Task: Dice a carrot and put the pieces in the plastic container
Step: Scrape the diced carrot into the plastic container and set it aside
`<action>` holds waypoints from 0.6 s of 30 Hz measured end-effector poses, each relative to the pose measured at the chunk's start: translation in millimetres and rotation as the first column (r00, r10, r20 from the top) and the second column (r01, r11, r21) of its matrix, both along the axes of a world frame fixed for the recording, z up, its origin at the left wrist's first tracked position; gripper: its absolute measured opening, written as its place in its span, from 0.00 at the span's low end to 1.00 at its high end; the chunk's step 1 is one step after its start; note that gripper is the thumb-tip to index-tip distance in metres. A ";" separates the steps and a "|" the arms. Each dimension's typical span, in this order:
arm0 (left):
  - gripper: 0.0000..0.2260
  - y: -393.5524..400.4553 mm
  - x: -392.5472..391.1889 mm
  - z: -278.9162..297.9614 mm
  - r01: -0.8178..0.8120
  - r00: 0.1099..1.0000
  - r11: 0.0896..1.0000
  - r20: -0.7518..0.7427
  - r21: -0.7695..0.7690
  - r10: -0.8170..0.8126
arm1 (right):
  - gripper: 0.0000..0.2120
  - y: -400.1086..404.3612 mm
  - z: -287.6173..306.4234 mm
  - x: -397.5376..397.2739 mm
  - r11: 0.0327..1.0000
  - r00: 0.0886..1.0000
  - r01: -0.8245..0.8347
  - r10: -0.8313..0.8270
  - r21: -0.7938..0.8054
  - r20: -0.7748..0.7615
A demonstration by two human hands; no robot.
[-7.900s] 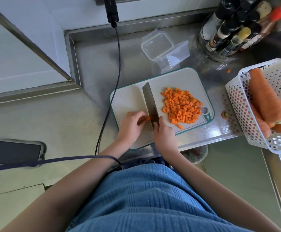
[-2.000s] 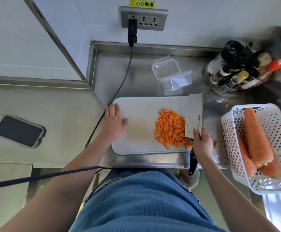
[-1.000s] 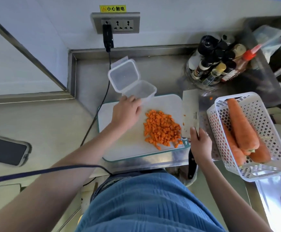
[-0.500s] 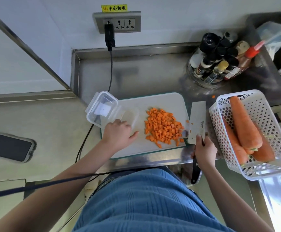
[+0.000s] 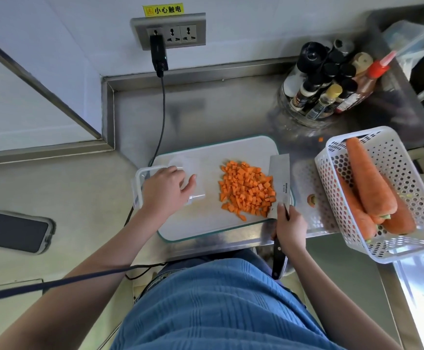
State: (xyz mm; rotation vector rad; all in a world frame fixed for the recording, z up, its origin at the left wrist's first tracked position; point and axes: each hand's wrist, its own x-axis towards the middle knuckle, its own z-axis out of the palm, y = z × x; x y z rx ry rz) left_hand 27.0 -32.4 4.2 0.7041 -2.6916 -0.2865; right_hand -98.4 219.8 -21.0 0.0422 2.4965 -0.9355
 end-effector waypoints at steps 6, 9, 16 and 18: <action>0.14 7.8 4.4 3.4 -0.013 0.986 0.999 -0.164 -0.053 0.004 | 0.19 -1.8 2.4 3.8 0.999 1.000 0.027 -0.027 -0.034 0.011; 0.23 24.8 4.5 2.1 -0.269 0.960 0.922 -0.003 0.277 0.281 | 0.18 -0.7 0.3 6.0 0.998 0.999 0.047 -0.047 -0.047 0.013; 0.06 27.5 -1.0 -8.2 -0.115 0.963 0.936 0.270 0.332 0.022 | 0.18 -3.0 0.8 8.8 0.997 0.998 0.069 -0.068 -0.039 0.016; 0.09 18.8 1.8 -13.6 0.029 0.924 0.980 0.369 0.199 -0.102 | 0.17 -3.1 1.7 8.9 0.997 0.998 0.066 -0.066 -0.035 0.016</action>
